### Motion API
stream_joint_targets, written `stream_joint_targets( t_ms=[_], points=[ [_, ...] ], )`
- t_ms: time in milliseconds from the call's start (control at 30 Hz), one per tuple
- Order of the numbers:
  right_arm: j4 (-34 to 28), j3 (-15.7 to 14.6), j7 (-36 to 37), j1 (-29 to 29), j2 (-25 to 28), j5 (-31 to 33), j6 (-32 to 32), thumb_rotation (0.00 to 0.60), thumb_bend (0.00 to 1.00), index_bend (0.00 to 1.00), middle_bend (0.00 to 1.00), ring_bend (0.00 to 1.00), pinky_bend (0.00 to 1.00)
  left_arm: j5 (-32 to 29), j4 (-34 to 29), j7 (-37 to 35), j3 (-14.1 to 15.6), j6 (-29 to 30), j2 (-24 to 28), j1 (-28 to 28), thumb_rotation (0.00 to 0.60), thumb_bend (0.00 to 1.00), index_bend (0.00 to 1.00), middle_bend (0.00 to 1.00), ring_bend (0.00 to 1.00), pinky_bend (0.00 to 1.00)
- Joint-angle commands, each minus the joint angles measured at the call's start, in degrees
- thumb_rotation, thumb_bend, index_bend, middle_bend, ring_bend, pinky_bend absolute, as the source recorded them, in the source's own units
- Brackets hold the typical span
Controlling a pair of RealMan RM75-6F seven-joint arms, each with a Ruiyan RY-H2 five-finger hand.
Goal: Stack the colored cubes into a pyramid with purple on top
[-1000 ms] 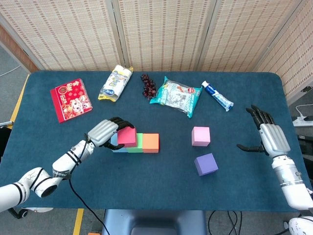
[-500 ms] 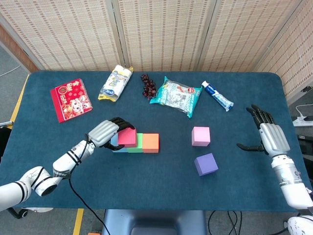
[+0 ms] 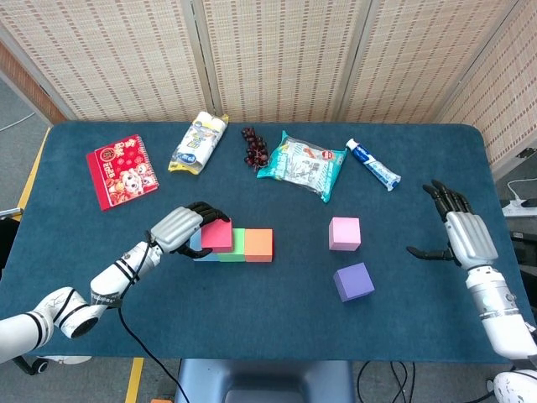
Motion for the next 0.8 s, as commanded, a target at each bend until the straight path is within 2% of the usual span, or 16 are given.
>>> stream_joint_targets(
  t_ms=[33,800],
  points=[
    [0.1,0.1,0.0,0.1,-0.1,0.0,-0.1,0.6,0.07,0.0,0.0,0.0,0.0,-0.2,-0.2,0.2,0.1,0.0,0.2,0.0,0.6,0.34,0.24,0.22,0.18,0.14],
    [0.4,0.2,-0.1,0.0,-0.4,0.1,-0.3,0.6,0.07,0.0,0.0,0.0,0.0,0.1,0.0,-1.2,0.9,0.9,-0.3,-0.1,0.6,0.34,0.23,0.21,0.18,0.14]
  ],
)
